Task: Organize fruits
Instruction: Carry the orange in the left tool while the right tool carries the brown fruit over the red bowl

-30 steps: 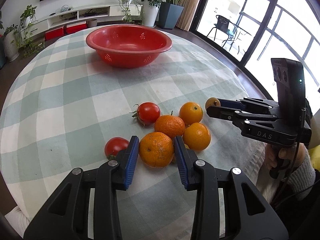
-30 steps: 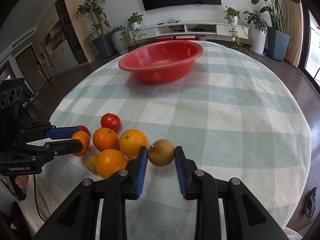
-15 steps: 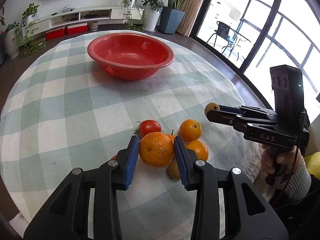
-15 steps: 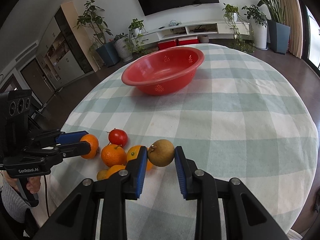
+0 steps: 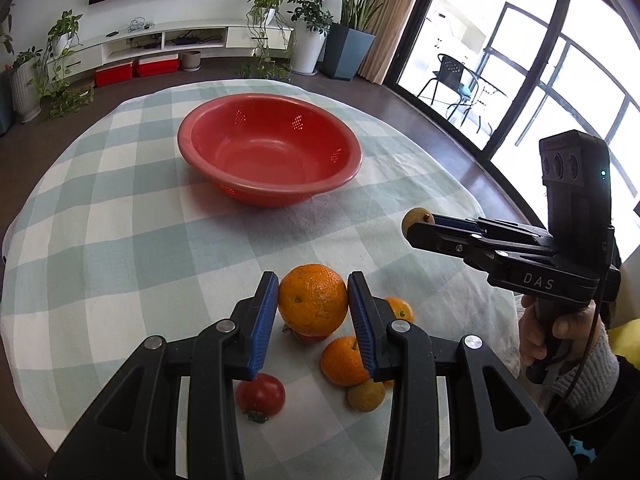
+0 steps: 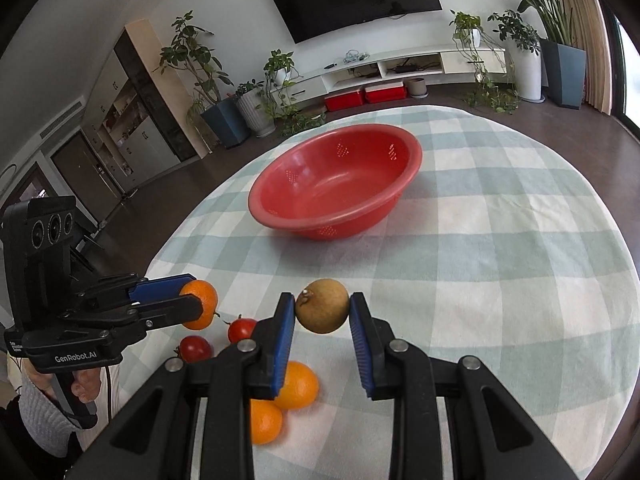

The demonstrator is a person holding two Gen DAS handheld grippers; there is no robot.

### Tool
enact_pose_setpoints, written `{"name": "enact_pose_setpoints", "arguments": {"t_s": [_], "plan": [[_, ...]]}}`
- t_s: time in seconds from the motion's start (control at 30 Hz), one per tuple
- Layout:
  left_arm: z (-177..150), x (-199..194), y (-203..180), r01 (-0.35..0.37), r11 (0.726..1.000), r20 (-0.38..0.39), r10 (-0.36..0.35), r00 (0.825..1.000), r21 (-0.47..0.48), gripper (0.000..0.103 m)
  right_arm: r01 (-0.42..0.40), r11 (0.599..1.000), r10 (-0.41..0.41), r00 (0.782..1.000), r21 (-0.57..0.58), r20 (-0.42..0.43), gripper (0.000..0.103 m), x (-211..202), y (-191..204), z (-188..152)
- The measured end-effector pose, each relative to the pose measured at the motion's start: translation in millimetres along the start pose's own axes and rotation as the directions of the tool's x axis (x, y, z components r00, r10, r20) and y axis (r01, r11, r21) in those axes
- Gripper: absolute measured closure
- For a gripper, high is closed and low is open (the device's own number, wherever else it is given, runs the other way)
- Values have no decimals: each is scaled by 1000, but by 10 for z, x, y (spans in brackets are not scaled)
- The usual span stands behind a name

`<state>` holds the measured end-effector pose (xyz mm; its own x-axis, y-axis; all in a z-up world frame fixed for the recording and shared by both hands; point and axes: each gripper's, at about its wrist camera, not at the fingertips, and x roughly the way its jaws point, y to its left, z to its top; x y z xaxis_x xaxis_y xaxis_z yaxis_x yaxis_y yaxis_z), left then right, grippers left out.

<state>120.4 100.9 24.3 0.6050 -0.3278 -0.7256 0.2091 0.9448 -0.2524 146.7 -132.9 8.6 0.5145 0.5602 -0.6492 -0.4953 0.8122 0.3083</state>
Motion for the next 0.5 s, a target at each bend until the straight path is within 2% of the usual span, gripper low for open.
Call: {"name": "enact_pose_setpoints", "arguments": {"t_s": [0.5], "plan": [[519, 83, 143, -16, 1000, 36, 17, 999, -14, 69, -11, 1000, 11, 1000, -26, 23, 72, 301, 11, 497]]}}
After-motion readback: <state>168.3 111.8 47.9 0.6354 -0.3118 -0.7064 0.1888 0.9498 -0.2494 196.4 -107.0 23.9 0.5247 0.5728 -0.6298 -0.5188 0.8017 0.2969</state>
